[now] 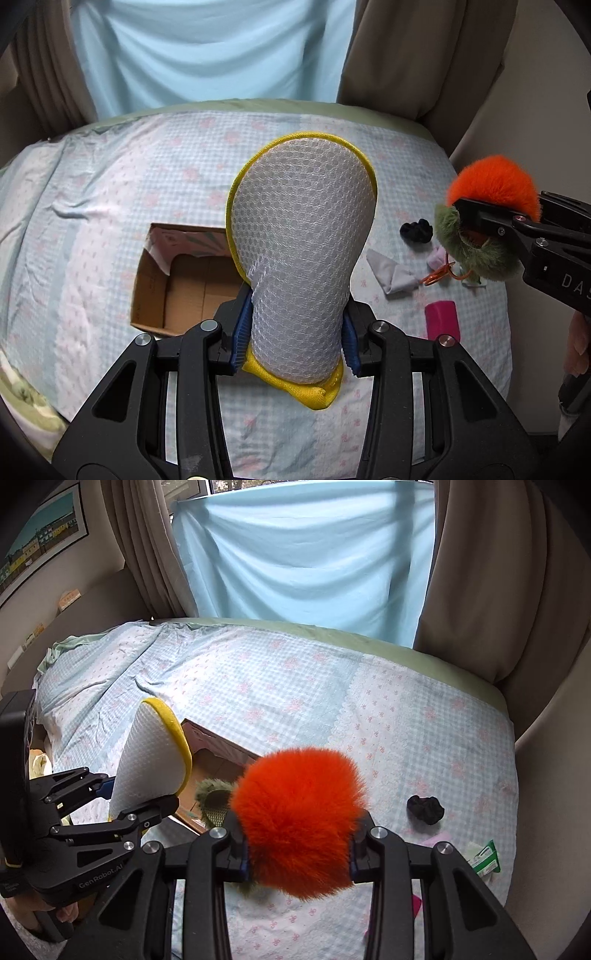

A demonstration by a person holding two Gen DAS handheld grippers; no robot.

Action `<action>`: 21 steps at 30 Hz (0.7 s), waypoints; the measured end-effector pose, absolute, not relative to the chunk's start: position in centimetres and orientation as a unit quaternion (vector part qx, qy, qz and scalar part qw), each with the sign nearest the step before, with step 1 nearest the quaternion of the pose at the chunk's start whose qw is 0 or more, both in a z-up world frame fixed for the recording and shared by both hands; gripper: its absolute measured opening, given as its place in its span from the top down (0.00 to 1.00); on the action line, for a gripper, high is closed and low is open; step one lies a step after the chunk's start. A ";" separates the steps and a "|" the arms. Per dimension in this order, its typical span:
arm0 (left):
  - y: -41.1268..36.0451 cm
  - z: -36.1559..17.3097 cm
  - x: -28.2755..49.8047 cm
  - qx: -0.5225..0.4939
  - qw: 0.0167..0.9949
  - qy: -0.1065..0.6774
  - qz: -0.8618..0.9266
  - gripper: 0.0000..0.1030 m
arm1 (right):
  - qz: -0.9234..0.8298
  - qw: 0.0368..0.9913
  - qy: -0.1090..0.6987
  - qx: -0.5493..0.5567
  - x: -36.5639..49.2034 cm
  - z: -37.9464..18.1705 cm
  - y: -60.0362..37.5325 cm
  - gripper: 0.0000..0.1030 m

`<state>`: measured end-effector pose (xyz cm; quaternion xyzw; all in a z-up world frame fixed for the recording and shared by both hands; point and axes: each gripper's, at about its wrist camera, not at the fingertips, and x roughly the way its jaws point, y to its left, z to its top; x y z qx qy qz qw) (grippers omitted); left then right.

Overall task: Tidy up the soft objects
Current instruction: 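Carry the mesh pad and pompom into the cardboard box and release both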

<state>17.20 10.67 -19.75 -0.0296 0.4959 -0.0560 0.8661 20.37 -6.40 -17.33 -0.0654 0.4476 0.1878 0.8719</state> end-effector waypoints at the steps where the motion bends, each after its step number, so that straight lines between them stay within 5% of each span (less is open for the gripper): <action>1: 11.8 -20.2 17.5 -0.031 0.863 0.502 -0.058 0.64 | 0.181 0.871 0.453 -0.062 20.5 -17.7 -5.4 0.67; 21: 18.6 -38.0 25.8 0.025 0.751 0.642 -0.152 0.64 | 0.029 0.809 0.585 0.049 27.1 -33.3 3.2 0.67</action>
